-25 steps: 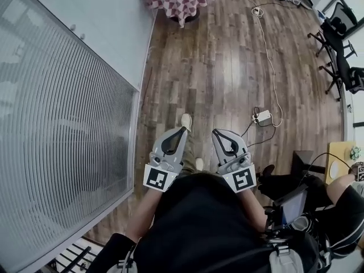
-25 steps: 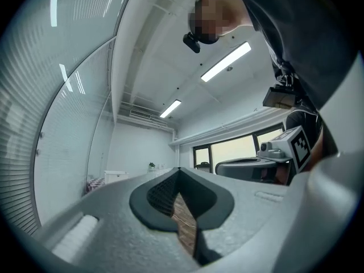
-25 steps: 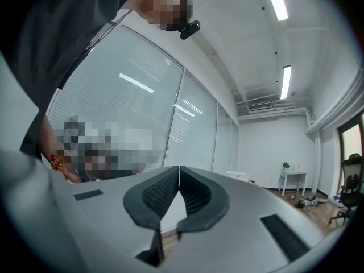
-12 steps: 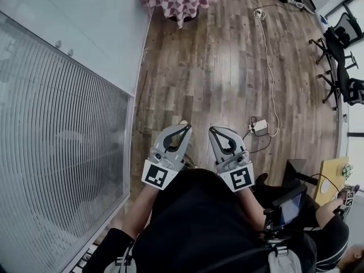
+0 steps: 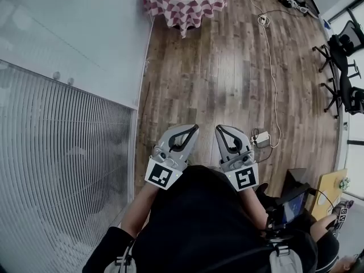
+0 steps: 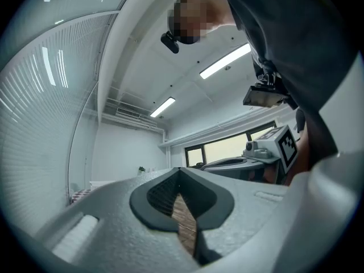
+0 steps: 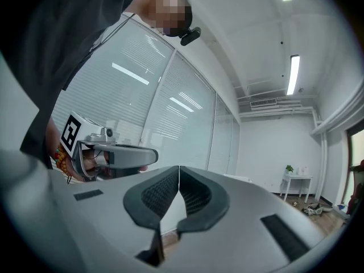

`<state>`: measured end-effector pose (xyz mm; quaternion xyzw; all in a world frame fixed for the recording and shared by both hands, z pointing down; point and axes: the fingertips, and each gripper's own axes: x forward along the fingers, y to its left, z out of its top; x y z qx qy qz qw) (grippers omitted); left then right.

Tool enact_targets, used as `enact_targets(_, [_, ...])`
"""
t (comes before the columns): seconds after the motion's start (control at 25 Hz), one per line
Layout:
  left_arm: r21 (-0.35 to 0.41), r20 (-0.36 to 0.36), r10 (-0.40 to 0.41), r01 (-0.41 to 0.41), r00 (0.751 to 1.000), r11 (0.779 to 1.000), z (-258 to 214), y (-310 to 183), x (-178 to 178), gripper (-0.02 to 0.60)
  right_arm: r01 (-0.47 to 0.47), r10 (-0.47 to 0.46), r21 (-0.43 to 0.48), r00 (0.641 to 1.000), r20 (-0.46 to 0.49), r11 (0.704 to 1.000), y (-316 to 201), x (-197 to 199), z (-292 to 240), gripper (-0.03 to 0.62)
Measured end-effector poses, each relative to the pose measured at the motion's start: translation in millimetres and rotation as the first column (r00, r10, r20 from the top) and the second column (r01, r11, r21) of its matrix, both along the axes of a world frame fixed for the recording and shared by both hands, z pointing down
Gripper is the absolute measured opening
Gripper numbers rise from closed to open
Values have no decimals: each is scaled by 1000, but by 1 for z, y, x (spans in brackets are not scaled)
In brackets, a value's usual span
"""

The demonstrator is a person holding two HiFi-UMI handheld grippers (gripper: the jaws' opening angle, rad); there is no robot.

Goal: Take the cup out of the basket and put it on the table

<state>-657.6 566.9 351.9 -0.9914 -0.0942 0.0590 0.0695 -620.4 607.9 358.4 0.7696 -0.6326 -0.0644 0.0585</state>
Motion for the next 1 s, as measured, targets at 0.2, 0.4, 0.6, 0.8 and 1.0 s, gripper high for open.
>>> enact_targets(0.2, [14, 18, -2, 2, 1000, 1000, -1, -37, 25, 5, -13, 13, 0, 1000, -19, 1000, -30, 27, -5, 12])
enact_targets(0.4, [-33, 45, 4, -2, 999, 999, 4, -64, 50, 6, -36, 36, -1, 999, -8, 999, -57, 56, -4, 12])
enact_targets(0.6, [-35, 30, -12, 13, 999, 999, 5, -84, 77, 6, -29, 29, -17, 1000, -6, 999, -78, 88, 3, 12])
enact_targets(0.8, [-4, 21, -45, 45, 999, 999, 9, -111, 120, 5, 1, -1, 2, 1000, -27, 1000, -108, 137, 7, 12])
enact_targets(1.0, [-6, 33, -90, 90, 995, 996, 2, -139, 173, 6, 40, -40, 25, 999, -16, 999, -140, 194, 0, 12])
